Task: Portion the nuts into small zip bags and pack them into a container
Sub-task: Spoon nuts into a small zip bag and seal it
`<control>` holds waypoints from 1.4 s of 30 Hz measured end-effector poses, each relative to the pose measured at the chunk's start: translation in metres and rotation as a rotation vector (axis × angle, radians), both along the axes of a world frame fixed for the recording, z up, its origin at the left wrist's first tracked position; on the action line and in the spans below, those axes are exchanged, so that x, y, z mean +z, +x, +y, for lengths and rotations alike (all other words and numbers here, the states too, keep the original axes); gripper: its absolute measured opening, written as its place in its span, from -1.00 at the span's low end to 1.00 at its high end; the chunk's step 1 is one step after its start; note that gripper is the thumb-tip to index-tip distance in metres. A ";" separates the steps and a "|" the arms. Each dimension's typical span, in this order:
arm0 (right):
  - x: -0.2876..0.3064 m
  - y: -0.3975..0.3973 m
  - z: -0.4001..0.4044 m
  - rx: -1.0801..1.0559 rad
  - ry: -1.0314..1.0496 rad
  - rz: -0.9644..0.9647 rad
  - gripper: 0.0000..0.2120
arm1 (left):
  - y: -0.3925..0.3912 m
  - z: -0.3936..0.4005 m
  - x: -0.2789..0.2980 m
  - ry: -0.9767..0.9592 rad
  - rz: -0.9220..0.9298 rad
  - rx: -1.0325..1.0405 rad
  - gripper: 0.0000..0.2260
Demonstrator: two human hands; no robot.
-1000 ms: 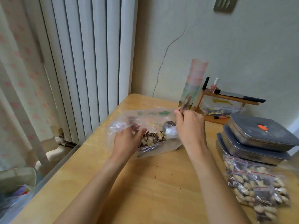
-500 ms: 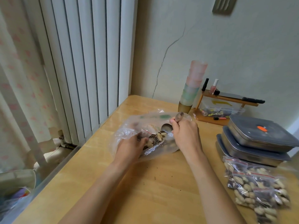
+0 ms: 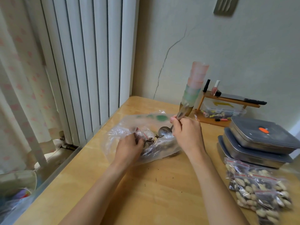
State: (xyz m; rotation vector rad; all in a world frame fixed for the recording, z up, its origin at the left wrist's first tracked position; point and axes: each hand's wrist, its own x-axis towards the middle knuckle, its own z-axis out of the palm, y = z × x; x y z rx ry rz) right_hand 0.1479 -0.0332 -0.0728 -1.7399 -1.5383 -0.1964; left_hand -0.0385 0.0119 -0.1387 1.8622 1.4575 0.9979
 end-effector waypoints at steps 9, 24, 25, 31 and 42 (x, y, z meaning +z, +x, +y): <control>-0.002 -0.003 0.000 0.056 -0.043 -0.020 -0.67 | 0.001 -0.002 0.000 0.030 0.010 -0.047 -0.93; 0.012 -0.013 -0.008 0.150 0.071 -0.063 -0.71 | 0.002 0.004 -0.013 0.038 -0.026 -0.063 -0.76; 0.011 -0.013 -0.007 0.156 0.076 -0.066 -0.71 | 0.002 0.005 -0.014 0.040 -0.023 -0.060 -0.76; 0.003 -0.015 -0.002 0.162 0.000 -0.075 -0.73 | 0.002 0.005 -0.014 0.049 -0.054 -0.049 -0.73; 0.014 -0.017 -0.010 0.212 -0.016 0.056 -0.70 | 0.001 0.004 -0.013 -0.005 -0.079 -0.010 -0.73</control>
